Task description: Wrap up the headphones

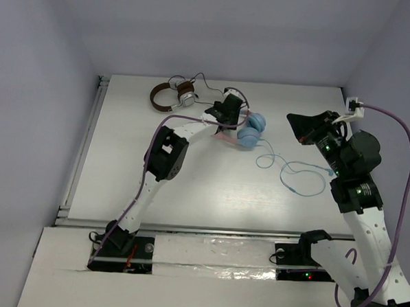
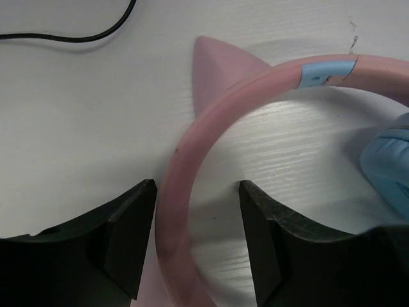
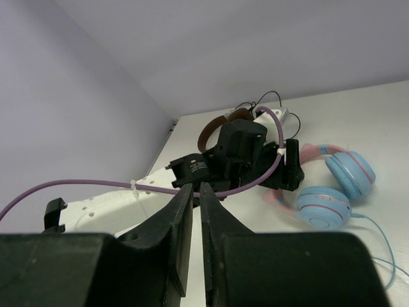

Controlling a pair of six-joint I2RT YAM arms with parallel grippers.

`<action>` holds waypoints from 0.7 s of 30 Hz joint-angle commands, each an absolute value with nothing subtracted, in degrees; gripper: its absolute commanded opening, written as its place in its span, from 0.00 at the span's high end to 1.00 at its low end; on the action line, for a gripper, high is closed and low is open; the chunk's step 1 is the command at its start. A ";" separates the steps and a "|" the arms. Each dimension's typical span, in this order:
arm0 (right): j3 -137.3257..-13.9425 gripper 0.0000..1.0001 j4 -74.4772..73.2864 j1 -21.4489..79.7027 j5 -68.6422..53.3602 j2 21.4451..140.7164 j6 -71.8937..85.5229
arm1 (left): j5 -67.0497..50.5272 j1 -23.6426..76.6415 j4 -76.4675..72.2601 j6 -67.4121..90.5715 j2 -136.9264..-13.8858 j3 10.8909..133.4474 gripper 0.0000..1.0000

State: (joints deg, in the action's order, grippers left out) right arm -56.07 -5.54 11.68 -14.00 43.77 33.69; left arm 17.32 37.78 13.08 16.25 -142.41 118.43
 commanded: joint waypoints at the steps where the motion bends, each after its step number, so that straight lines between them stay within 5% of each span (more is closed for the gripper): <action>1: -55.90 0.83 -2.37 11.60 -15.03 43.77 34.28 | 15.65 37.97 14.06 15.56 -143.69 121.02 0.49; 10: -56.51 0.83 -2.90 11.60 -15.29 43.68 34.72 | 15.99 37.97 13.71 14.15 -145.55 122.34 1.00; 19: -53.97 0.81 -2.38 11.60 -14.94 45.26 34.45 | 8.99 35.78 10.28 14.68 -130.29 114.26 1.00; 21: -52.04 0.98 2.25 12.21 -17.39 46.57 35.77 | 3.46 33.49 11.15 15.29 -126.84 113.73 1.00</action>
